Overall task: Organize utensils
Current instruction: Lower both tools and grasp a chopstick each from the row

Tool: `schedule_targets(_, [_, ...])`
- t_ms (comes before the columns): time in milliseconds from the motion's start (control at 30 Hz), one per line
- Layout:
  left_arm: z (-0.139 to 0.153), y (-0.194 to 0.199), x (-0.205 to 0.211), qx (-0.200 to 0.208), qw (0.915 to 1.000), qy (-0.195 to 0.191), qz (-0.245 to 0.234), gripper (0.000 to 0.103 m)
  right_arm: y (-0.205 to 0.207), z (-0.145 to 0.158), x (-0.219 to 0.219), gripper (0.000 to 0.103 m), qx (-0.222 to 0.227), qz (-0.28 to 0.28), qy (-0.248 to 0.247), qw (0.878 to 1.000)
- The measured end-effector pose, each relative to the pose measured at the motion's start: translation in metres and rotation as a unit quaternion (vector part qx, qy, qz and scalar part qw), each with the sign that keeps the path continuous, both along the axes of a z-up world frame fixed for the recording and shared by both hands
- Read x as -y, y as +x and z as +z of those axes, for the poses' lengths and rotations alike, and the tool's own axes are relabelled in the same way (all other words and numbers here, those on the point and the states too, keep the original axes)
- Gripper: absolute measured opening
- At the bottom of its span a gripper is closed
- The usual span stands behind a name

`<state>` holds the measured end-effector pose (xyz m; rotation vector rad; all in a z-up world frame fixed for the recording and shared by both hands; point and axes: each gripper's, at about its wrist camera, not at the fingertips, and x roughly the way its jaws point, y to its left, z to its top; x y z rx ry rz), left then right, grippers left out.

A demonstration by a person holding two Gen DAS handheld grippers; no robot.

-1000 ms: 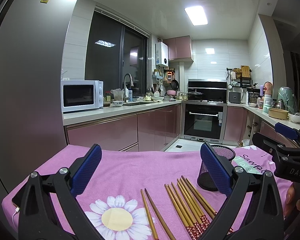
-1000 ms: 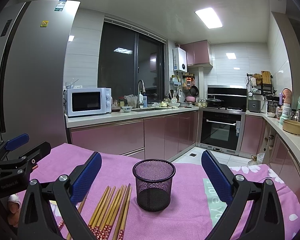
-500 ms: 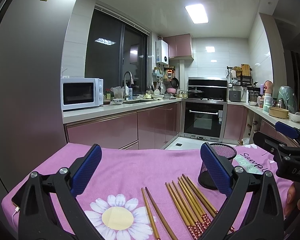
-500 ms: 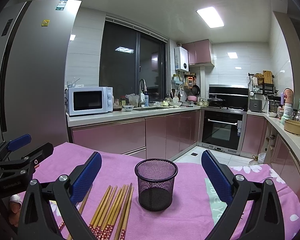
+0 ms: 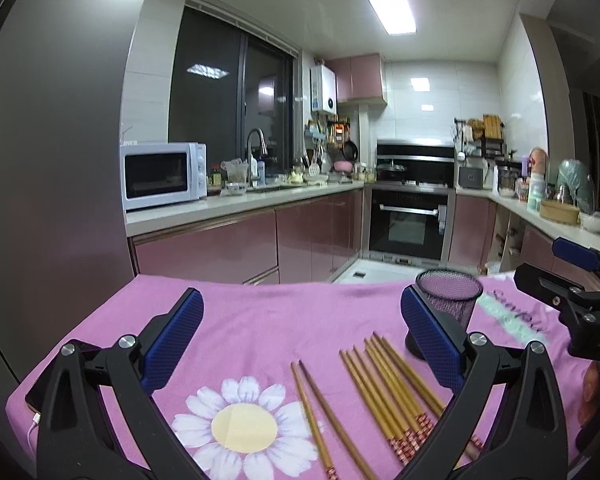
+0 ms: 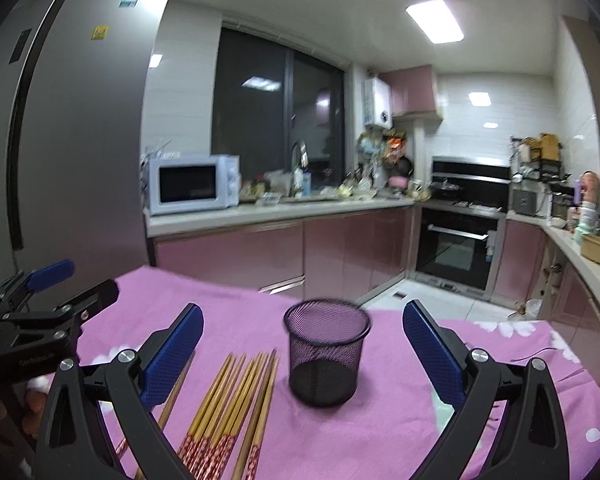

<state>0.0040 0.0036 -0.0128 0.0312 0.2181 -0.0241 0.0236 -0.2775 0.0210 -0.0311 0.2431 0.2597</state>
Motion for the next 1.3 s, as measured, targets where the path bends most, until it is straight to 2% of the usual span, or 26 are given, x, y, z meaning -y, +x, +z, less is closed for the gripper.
schedule_targets(200, [-0.016, 0.017, -0.010, -0.074, 0.9972, 0.006, -0.007, 0.097, 0.011, -0.024, -0.013, 0.095, -0.074, 0.048, -0.027, 0.996])
schedule_targets(333, [-0.030, 0.031, -0.016, -0.121, 0.9924, 0.008, -0.021, 0.097, 0.020, -0.042, -0.022, 0.081, -0.122, 0.066, -0.047, 0.989])
schedule_targets(400, [-0.039, 0.038, -0.016, -0.145, 0.9890, 0.021, -0.017, 0.097, 0.027, -0.050, -0.025, 0.076, -0.147, 0.072, -0.049, 0.985])
schedule_targets(533, [-0.058, 0.051, -0.021, -0.187, 0.9817, 0.021, -0.029, 0.085, 0.043, -0.065, -0.027, 0.062, -0.194, 0.077, -0.044, 0.977])
schedule_targets(600, [-0.067, 0.056, -0.023, -0.207, 0.9776, 0.023, -0.032, 0.083, 0.050, -0.073, -0.028, 0.049, -0.216, 0.080, -0.047, 0.972])
schedule_targets(700, [-0.076, 0.059, -0.021, -0.224, 0.9735, 0.026, -0.040, 0.075, 0.059, -0.082, -0.030, 0.041, -0.246, 0.080, -0.048, 0.965])
schedule_targets(800, [-0.082, 0.063, -0.017, -0.239, 0.9692, 0.035, -0.048, 0.072, 0.066, -0.087, -0.032, 0.033, -0.262, 0.081, -0.048, 0.960])
schedule_targets(933, [-0.091, 0.073, -0.012, -0.267, 0.9613, 0.044, -0.054, 0.063, 0.073, -0.089, -0.036, 0.026, -0.272, 0.079, -0.052, 0.958])
schedule_targets(1067, [-0.096, 0.079, -0.009, -0.293, 0.9535, 0.046, -0.056, 0.056, 0.081, -0.093, -0.038, 0.024, -0.283, 0.076, -0.059, 0.954])
schedule_targets(1133, [-0.099, 0.082, -0.010, -0.304, 0.9499, 0.035, -0.065, 0.048, 0.085, -0.096, -0.039, 0.024, -0.289, 0.075, -0.059, 0.952])
schedule_targets(1300, [-0.103, 0.090, -0.009, -0.316, 0.9459, 0.031, -0.067, 0.045, 0.093, -0.102, -0.040, 0.021, -0.303, 0.074, -0.060, 0.948])
